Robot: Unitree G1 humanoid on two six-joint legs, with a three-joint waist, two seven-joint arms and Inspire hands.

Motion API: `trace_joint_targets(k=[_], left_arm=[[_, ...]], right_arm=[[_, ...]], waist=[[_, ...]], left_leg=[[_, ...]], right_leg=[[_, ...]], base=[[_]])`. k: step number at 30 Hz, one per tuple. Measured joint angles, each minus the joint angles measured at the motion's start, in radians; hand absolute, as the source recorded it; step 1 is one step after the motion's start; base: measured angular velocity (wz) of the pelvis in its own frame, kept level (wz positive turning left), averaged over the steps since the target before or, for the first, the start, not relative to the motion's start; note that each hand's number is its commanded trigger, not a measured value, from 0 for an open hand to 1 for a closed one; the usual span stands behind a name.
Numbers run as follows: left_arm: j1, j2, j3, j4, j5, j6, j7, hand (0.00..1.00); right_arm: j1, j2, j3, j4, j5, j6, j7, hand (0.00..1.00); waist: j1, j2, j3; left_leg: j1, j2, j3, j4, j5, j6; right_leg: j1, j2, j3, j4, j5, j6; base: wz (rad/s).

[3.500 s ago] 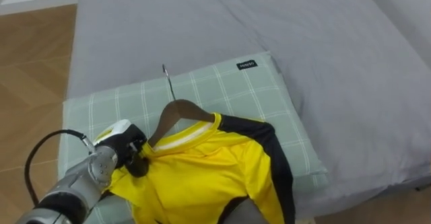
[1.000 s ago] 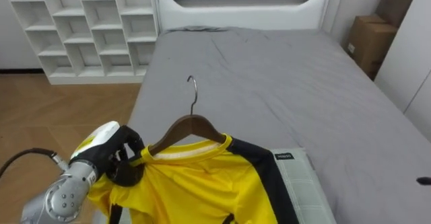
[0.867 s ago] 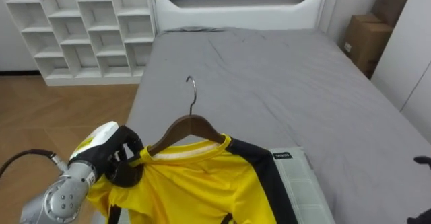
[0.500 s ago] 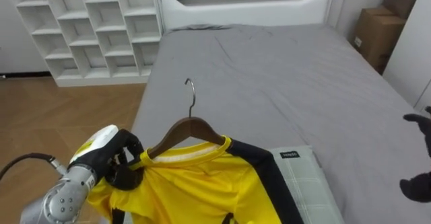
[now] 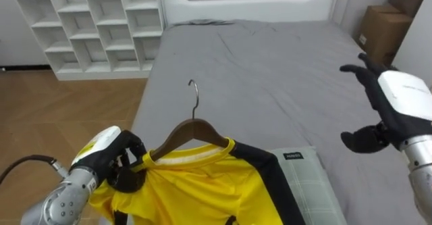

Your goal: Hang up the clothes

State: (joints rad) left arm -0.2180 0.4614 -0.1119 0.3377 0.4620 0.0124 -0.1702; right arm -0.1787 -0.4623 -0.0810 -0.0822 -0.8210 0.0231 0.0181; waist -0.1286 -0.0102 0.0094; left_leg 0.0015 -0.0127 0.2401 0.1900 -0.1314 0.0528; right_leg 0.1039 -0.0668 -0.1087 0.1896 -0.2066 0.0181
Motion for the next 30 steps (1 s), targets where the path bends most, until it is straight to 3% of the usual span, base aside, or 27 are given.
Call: trace_joint_targets(k=[6, 9, 17, 25, 27, 30], left_arm=[[0.000, -0.015, 0.000, -0.049, 0.003, -0.006, 0.000, 1.00], [0.000, -0.022, 0.000, -0.077, 0.004, -0.006, 0.000, 1.00], [0.000, -0.040, -0.001, -0.090, 0.041, -0.006, 0.000, 1.00], [0.000, -0.073, -0.001, -0.137, 0.066, -0.006, 0.002, 1.00], [0.000, -0.094, -0.001, -0.137, 0.073, -0.006, 0.003, 1.00], [0.000, -0.101, -0.009, -0.137, 0.074, -0.006, 0.004, 1.00]], right_arm=[[-0.036, 0.000, 0.040, -0.010, -0.013, 0.002, 0.024, 0.00], [-0.037, 0.000, 0.053, -0.011, -0.012, 0.002, 0.042, 0.00], [-0.039, 0.000, 0.079, -0.011, -0.003, -0.001, 0.068, 0.00], [-0.039, 0.002, 0.090, 0.034, 0.188, 0.000, 0.085, 0.00], [-0.039, 0.010, 0.095, 0.078, 0.242, 0.000, 0.103, 0.00], [-0.039, 0.027, 0.101, 0.119, 0.310, 0.001, 0.129, 0.00]], waist=[[0.041, -0.020, 0.0043], [0.049, -0.021, 0.0038], [0.061, -0.018, 0.0023], [0.087, -0.017, 0.0023], [0.094, -0.017, 0.0025], [0.092, -0.017, 0.0026]], left_leg=[[-0.011, 0.000, -0.008, 0.005, 0.000, 0.000], [-0.023, -0.001, -0.028, 0.012, 0.000, 0.000], [-0.026, -0.002, -0.039, 0.020, 0.000, 0.000], [-0.009, 0.000, -0.035, 0.009, 0.000, 0.000], [-0.004, 0.000, -0.035, 0.013, 0.000, 0.000], [-0.005, -0.001, -0.038, 0.014, 0.000, 0.000]], right_leg=[[-0.005, 0.000, -0.010, -0.002, 0.001, 0.000], [-0.007, -0.001, -0.031, -0.001, 0.003, 0.001], [0.002, 0.000, -0.037, -0.002, 0.003, 0.001], [0.007, 0.000, -0.032, -0.003, 0.004, 0.000], [0.015, -0.001, -0.033, -0.003, 0.004, 0.000], [0.017, -0.001, -0.035, -0.003, 0.004, 0.000]], base=[[0.05], [0.19], [0.05], [-0.03], [0.00], [0.00]])
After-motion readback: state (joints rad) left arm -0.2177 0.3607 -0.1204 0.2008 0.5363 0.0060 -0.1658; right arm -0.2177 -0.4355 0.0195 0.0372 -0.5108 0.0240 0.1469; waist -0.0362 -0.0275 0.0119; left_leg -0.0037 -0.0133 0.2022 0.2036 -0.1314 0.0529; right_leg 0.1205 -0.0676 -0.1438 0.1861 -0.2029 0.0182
